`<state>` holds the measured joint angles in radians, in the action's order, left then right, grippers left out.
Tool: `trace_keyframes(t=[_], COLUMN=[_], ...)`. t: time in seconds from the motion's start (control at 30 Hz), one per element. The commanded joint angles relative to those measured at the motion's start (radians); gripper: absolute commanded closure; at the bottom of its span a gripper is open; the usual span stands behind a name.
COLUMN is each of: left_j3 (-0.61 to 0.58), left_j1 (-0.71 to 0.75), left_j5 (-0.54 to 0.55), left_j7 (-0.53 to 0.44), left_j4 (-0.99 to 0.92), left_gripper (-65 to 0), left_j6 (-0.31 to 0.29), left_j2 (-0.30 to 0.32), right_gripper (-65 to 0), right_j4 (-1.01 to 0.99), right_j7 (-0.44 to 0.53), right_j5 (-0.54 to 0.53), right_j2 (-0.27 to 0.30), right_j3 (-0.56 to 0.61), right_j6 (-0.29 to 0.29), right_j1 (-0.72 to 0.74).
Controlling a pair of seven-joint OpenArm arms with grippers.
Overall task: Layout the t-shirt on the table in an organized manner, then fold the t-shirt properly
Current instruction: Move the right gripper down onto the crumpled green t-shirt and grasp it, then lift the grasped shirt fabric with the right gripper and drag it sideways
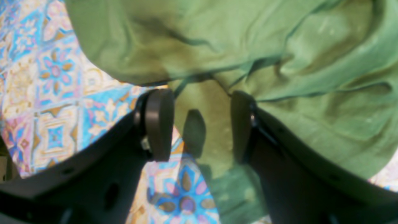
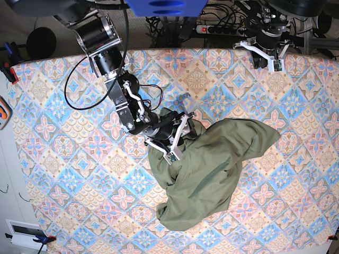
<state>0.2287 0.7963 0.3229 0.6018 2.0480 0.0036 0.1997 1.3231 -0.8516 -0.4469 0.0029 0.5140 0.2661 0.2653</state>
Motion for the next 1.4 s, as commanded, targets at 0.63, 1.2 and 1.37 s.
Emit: trace_keyframes(t=[0.63,1.2,1.37], left_j3=[0.004,0.005,0.007], left_j1=[0.021,0.021,0.021], left_j5=[0.005,0.005,0.005], left_j7=[-0.018,-0.018,-0.018], left_j4=[0.018,0.018,0.018], left_gripper=[-12.6,-12.6,-12.6], left_j6=[0.0,0.0,0.0], left_j2=[0.002,0.002,0.002], right_gripper=[-28.6,-28.5,-28.5], right_j4=[-0.198,-0.261,-0.261], right_j7=[0.079,0.113,0.113], right_j5=[-0.013,-0.011,-0.011], right_j2=[-0.051,-0.068,-0.106], right_j3=[-0.002,-0.093,-0.093], right_j6=[0.009,0.011,0.011], right_j1=[0.15,0.15,0.15])
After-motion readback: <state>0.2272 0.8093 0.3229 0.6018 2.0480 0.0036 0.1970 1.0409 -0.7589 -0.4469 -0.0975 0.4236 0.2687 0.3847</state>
